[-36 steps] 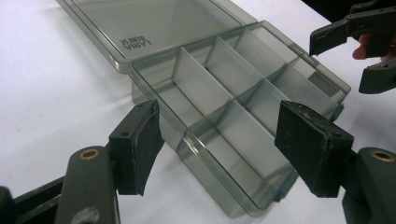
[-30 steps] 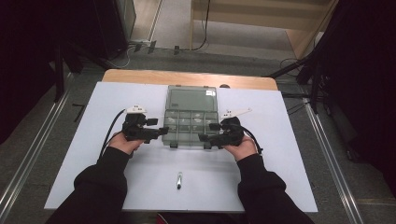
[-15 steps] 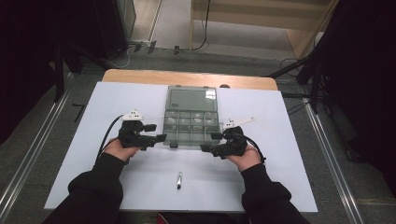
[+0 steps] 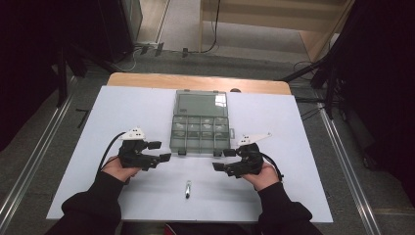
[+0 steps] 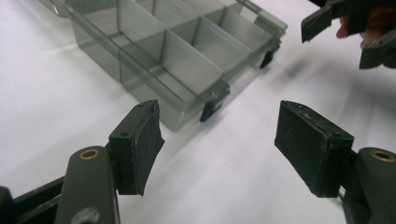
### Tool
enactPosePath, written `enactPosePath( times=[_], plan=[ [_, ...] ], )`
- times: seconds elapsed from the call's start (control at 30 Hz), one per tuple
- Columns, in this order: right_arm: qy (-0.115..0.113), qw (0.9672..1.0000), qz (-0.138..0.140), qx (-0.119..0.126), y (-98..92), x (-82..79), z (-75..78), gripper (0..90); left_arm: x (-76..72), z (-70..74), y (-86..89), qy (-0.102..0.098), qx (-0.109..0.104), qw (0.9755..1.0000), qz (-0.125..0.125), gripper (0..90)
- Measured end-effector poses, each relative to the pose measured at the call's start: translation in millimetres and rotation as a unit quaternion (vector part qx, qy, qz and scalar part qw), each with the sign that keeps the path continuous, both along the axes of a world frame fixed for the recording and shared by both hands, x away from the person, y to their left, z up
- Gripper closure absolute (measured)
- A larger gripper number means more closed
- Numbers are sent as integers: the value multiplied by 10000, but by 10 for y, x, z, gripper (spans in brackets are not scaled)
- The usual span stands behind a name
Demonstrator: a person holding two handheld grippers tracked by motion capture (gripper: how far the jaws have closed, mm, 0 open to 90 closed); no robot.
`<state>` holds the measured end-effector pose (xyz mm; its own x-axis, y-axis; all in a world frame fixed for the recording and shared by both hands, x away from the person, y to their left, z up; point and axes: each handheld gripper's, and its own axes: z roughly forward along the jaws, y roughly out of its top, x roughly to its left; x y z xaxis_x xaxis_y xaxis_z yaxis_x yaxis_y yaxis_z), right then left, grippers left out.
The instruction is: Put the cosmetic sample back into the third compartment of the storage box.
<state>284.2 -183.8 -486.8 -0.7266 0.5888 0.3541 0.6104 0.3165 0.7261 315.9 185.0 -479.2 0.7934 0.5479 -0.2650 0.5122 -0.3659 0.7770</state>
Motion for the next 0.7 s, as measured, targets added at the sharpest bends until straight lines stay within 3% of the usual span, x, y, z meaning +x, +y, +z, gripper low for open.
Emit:
enactPosePath(
  times=[0.37,0.7],
  plan=[
    [46,9996,269,-123,126,-89,-29,231,-204,-2,115,-21,42,10000,-36,307],
    [73,9987,479,-161,295,-94,-42,227,-325,-23,210,32,-63,10000,38,307]
  ],
)
